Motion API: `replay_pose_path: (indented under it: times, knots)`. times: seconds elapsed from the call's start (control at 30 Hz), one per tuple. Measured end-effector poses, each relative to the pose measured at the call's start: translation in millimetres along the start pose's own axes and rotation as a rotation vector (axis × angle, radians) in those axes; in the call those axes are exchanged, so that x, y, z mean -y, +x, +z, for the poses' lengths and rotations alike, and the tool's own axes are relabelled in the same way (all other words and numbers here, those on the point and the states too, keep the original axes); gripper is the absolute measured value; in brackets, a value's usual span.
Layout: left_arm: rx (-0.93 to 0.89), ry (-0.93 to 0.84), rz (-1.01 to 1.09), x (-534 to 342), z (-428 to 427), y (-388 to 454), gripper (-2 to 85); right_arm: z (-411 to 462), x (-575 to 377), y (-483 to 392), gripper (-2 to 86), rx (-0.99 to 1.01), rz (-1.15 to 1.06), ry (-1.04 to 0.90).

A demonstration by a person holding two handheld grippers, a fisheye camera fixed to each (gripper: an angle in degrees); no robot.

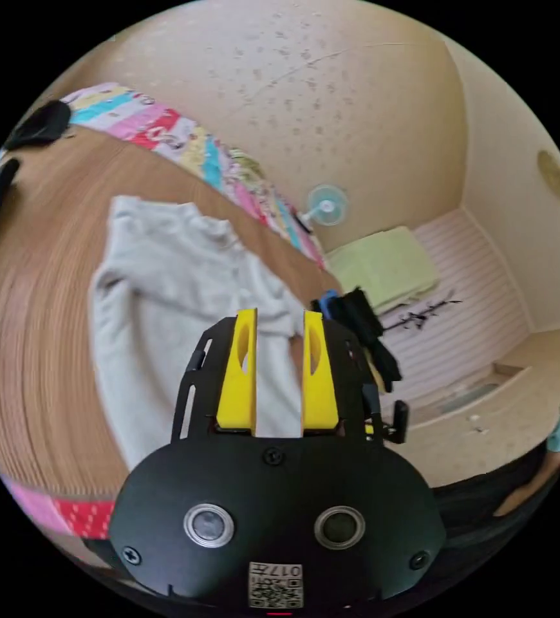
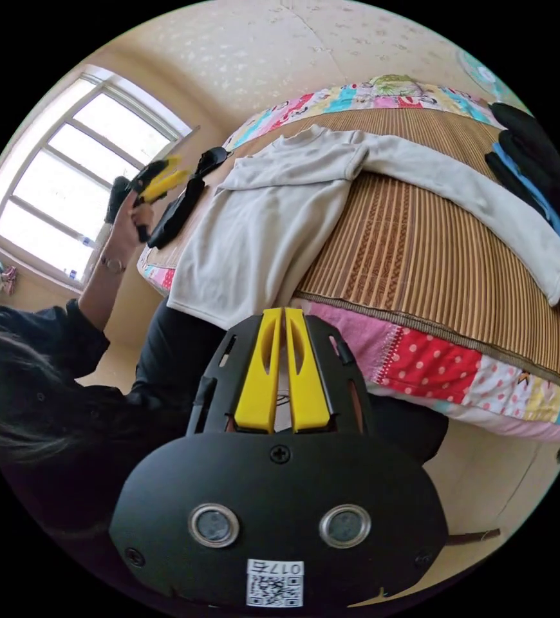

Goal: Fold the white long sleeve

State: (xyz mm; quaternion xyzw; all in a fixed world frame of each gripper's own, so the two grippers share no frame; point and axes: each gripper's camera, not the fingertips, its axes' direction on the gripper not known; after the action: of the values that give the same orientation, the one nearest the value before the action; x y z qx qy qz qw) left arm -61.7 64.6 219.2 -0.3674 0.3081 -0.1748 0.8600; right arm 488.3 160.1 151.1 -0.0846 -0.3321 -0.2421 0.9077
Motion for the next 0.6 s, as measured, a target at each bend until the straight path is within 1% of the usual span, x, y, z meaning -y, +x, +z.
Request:
replay_pose_path:
  times: [0.07, 0.1, 0.13, 0.17, 0.2, 0.23, 0.27, 0.3, 0.33, 0.37, 0.4, 0.47, 0.5, 0.53, 0.6]
  knots:
    - [0.185, 0.013, -0.090, -69, -23, -31, 11.2, -2, 15, 13, 6.5, 0.015, 0.082, 0.055]
    - [0.237, 0.003, -0.103, -83, -26, -36, 11.2, 0, 20, 15, 7.6, 0.034, 0.102, 0.063]
    - [0.357, -0.032, -0.142, -109, -28, -46, 11.4, 8, 31, 19, 8.4, 0.064, 0.124, 0.064]
    - [0.436, -0.082, -0.190, -130, -25, -55, 11.9, 23, 42, 22, 8.7, 0.073, 0.158, 0.021]
    - [0.447, -0.106, -0.205, -140, -22, -59, 11.7, 32, 48, 23, 8.5, 0.075, 0.174, -0.016]
    - [0.419, -0.119, -0.190, -155, -16, -62, 11.3, 51, 58, 21, 7.9, 0.076, 0.189, -0.100]
    - [0.375, -0.114, -0.157, -167, -14, -61, 6.8, 65, 62, 16, 6.9, 0.062, 0.194, -0.150]
    - [0.325, -0.162, -0.152, -169, -10, -64, 4.6, 67, 61, 12, 6.4, 0.050, 0.199, -0.142]
    - [0.231, -0.253, -0.150, -172, -2, -71, 4.4, 62, 57, 7, 5.5, 0.024, 0.215, -0.112]
    - [0.201, -0.304, -0.148, -175, -4, -76, 4.2, 55, 52, 3, 5.0, 0.009, 0.232, -0.107]
    - [0.214, -0.311, -0.151, -178, -8, -77, 4.1, 53, 50, 1, 4.7, 0.002, 0.247, -0.120]
    - [0.300, -0.304, -0.121, -186, -27, -73, 4.1, 40, 40, -9, 4.4, -0.005, 0.258, -0.177]
    - [0.297, -0.286, -0.111, -188, -32, -72, 4.3, 36, 38, -11, 4.4, -0.007, 0.258, -0.175]
    - [0.282, -0.242, -0.109, -192, -41, -70, 4.8, 24, 36, -14, 4.7, -0.042, 0.272, -0.129]
    - [0.248, -0.198, -0.130, -197, -50, -69, 5.3, -4, 42, -14, 6.4, -0.068, 0.275, 0.019]
